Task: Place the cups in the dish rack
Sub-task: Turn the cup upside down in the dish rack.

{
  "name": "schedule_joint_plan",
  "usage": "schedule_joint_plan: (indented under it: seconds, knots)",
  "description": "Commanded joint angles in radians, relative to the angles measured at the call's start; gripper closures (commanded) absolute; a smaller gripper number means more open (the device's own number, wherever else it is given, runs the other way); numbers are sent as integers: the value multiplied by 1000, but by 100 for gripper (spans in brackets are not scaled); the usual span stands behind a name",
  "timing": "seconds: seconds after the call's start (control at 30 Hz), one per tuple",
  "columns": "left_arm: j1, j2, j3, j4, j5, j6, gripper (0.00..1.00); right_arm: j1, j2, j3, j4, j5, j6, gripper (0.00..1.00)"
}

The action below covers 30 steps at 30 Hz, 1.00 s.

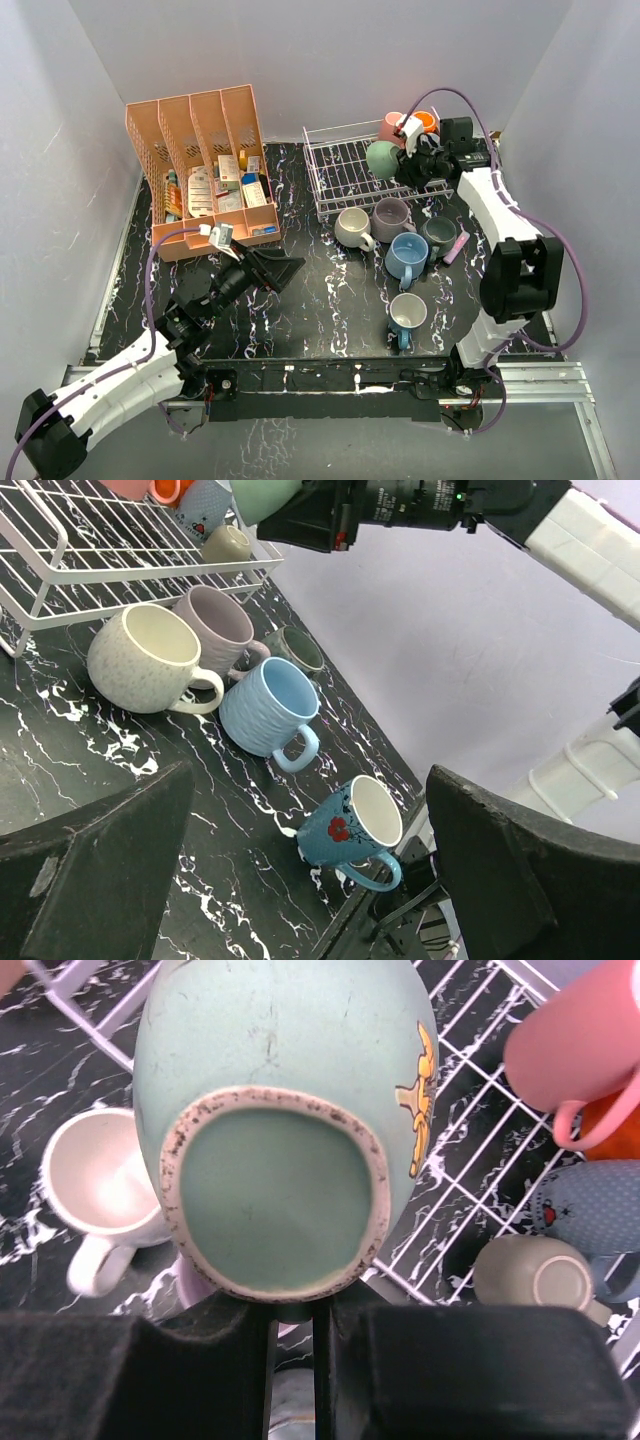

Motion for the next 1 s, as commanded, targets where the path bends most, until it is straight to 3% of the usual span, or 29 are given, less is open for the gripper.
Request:
schedule_joint_plan:
  seconds: [0.0,0.53,0.97]
  knots:
    - [5,-33,-13,-10,-19,14,3,-3,53,118,104,77,49,92]
    - [5,-40,-10,-25,-33,17,3,-3,298,275,172,306,157,92]
    - [5,-44,0,-45,-42,29,3,-3,398,322,223,434,251,91]
